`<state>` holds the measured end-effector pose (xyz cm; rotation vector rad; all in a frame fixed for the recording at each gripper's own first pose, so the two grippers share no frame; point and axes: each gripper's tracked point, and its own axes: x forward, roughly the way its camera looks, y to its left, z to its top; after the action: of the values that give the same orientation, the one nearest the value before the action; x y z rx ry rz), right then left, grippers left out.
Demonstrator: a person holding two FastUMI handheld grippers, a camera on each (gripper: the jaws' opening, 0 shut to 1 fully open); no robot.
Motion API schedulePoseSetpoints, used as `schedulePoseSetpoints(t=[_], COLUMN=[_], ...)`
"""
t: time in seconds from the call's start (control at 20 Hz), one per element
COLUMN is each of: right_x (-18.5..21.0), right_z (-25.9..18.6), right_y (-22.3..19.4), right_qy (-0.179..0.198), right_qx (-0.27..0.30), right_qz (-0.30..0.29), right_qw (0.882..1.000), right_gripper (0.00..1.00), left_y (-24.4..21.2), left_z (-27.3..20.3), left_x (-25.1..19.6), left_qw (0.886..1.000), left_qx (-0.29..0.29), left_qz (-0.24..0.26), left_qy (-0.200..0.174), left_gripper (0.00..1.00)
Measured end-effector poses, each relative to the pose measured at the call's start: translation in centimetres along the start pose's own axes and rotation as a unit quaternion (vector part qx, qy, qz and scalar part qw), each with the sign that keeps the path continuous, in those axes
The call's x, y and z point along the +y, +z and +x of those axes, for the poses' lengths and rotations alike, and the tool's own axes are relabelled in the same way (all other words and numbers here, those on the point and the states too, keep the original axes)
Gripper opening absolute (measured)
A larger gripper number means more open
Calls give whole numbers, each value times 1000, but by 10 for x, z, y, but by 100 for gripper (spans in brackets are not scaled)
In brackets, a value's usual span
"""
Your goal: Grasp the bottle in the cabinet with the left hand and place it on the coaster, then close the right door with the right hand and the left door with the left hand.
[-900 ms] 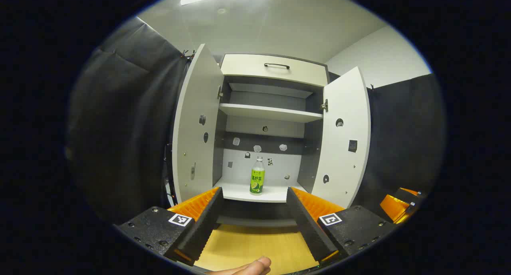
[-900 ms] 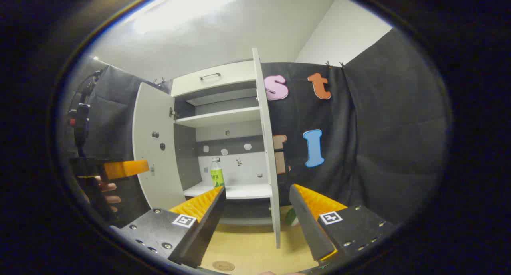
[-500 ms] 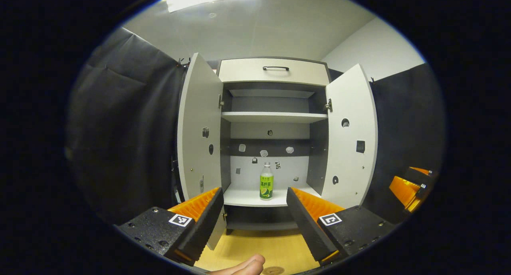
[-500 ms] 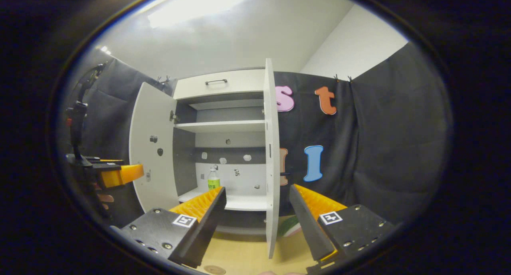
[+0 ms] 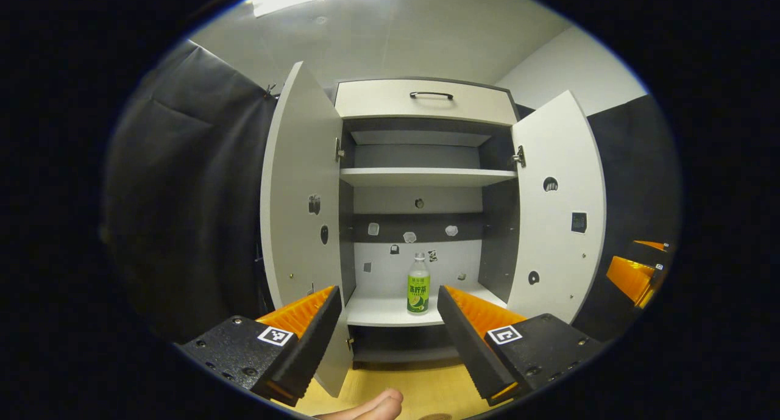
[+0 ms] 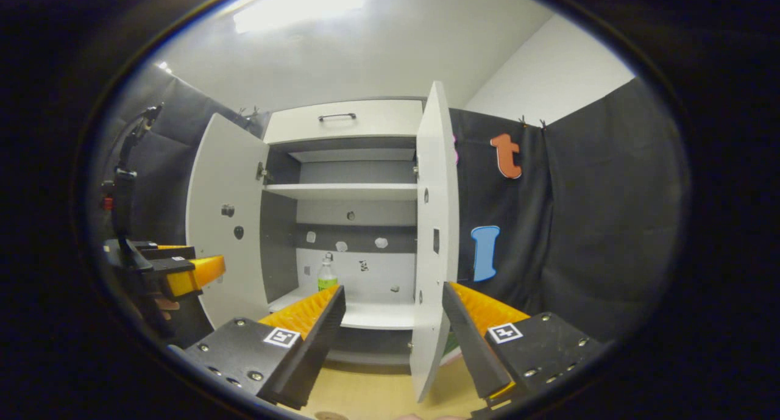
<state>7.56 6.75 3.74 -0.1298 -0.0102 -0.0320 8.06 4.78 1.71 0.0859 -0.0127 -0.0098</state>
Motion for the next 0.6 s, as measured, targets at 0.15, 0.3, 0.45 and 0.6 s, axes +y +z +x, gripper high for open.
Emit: schedulePoseSetpoints(t=[0.15,0.3,0.45,0.6], right_x=[12,20,22,18], right_z=[15,27,36,43], right_y=[-3,-7,-14,-19], right_qy=[-1,-2,-4,-13], right_qx=[4,4,7,9], right_qz=[-3,-7,-13,-22], right_qw=[1000,1000,1000,1000], right_gripper=[96,96,96,92], left_y=[-8,-20,-34,-51], left_z=[23,45,71,101], left_x=[10,11,10,-2], left_qw=[1000,1000,1000,999], left_qx=[-1,8,20,26], left_qz=[10,1,-3,1], left_qy=[-2,-11,-16,-30], left_gripper=[100,99,100,100])
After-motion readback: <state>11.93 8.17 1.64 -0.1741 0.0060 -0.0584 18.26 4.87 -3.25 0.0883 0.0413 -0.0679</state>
